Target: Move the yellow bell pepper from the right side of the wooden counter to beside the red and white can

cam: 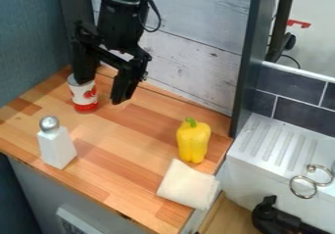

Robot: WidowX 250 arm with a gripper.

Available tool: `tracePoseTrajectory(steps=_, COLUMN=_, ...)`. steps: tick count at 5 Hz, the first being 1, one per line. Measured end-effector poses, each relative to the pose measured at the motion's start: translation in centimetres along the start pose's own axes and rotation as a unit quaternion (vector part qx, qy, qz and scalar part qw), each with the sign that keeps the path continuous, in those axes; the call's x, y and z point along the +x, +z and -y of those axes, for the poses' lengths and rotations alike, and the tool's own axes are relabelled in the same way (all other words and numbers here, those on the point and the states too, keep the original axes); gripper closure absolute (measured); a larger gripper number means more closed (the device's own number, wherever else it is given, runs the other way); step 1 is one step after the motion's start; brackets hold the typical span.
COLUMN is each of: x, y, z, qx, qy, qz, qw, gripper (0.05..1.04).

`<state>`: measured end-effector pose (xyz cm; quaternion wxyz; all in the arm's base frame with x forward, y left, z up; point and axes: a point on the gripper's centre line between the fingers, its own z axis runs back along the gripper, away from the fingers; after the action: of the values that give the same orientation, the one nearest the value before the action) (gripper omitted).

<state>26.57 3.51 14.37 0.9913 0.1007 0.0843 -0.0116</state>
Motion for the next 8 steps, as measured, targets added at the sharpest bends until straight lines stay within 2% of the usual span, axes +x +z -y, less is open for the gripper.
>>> tracePoseTrajectory(steps=1, x=0.1, y=-0.8, z=0.2, qx=-0.001, qy=-0.003, qz=-0.015, qw=0.9999, gripper=0.076)
tracePoseTrajectory(steps=3, x=3.1, y=0.6, z=2.2, qx=-0.003, qy=-0.027, qz=0.066, qw=0.9975, gripper=0.076)
tracePoseTrajectory(steps=4, x=4.7, y=0.4, z=3.5, qx=-0.012, qy=-0.018, qz=0.094, qw=0.9954, gripper=0.076)
tracePoseTrajectory(steps=5, x=6.2, y=0.6, z=4.5, qx=-0.034, qy=0.011, qz=0.137, qw=0.9899, gripper=0.076)
tracePoseTrajectory(steps=6, x=7.1, y=-0.8, z=5.4, qx=-0.054, qy=0.019, qz=0.145, qw=0.9878, gripper=0.076)
tracePoseTrajectory(steps=8, x=7.8, y=-2.8, z=6.6, qx=-0.077, qy=0.017, qz=0.158, qw=0.9843, gripper=0.076)
